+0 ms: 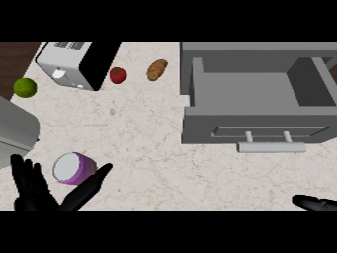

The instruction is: Pick up the can, place it into the drawer and close the drawer

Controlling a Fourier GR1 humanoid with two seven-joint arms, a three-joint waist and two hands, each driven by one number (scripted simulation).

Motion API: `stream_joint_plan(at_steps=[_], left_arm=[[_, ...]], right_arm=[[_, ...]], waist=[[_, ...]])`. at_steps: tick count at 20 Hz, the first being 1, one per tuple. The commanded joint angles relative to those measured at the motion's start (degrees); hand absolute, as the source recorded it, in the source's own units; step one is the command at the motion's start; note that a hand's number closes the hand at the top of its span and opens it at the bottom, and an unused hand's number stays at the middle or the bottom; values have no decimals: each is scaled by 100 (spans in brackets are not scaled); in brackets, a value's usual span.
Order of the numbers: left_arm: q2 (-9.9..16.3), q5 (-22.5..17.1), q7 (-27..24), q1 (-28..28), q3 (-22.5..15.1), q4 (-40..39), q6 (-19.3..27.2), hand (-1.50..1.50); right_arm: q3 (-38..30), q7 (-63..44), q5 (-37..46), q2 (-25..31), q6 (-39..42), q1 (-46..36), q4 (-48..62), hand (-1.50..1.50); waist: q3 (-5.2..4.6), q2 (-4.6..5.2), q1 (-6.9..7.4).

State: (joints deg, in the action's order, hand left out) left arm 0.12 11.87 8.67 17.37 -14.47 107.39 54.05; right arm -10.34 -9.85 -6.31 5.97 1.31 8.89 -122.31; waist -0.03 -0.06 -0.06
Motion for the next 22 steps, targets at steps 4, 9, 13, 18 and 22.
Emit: stream_joint_plan(at_steps=[4, 9, 13, 18, 22], left_arm=[[-11, -1276, -1358, 240, 86, -759, 224, -150], [-12, -2432, -2784, 408, 35, -1458, 257, -150], [-12, -2895, -3012, 88, 593, -1924, -220, -150], [-12, -3521, -3751, -456, 995, -3142, -616, -150], [-12, -3947, -4146, -685, 1128, -3590, -794, -150]], right_arm=[[171, 243, 181, -306, 139, 630, -374, -150], [-245, -275, -49, 43, 75, -81, -123, -150], [-545, -489, -476, 179, 317, 91, -505, -150], [-612, -567, -342, 136, 206, -98, -414, -150], [-530, -589, -287, 16, 328, 170, -825, -150]], waist=[[0, -5, 4], [-4, -3, 40], [1, -2, 5], [0, 4, 5], [0, 1, -6]])
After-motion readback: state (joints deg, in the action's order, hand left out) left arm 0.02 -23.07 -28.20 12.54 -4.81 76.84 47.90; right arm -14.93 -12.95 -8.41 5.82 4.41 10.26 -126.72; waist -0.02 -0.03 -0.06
